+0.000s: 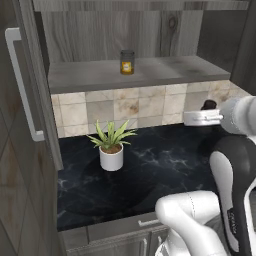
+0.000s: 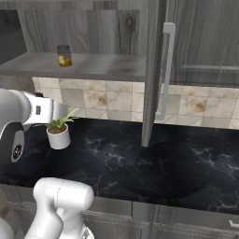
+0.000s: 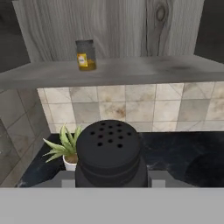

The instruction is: Collect the turmeric, ketchup, and shaker from the cabinet and place them next to the stove.

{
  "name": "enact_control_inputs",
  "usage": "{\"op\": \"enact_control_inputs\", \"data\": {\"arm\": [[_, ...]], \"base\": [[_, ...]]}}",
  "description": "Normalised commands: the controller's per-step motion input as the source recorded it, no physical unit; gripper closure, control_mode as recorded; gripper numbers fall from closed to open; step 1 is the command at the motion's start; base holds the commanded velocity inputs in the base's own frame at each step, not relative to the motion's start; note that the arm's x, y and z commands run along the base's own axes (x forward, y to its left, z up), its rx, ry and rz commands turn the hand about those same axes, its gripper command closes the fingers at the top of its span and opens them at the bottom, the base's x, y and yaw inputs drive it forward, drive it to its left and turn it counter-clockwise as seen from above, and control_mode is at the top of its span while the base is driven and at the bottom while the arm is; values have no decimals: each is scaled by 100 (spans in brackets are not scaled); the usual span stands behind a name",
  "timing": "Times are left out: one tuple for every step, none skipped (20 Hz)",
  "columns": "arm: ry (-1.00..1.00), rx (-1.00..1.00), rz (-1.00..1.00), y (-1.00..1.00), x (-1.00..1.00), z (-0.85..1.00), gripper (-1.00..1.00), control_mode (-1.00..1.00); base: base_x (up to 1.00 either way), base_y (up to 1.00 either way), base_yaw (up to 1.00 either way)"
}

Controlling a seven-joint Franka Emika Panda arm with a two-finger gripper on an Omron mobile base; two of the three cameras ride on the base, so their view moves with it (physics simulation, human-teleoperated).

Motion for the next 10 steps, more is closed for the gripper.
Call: {"op": "enact_control_inputs", "data": {"arm": [[0,0,-2,0,-79,0,100,-100],[0,0,-2,0,-78,0,100,-100],[0,0,-2,0,-75,0,100,-100],[0,0,-1,0,-66,0,100,-100],[0,0,0,0,-49,0,100,-100],[0,0,0,0,-29,0,100,-100],[0,0,0,0,0,0,100,-100],[0,0,0,0,0,0,100,-100],[0,0,1,0,0,0,100,-100],[0,0,0,0,0,0,100,100]], "base": [[0,0,0],[0,0,0],[0,0,0],[0,0,0],[0,0,0],[0,0,0],[0,0,0],[0,0,0],[0,0,0],[0,0,0]]}}
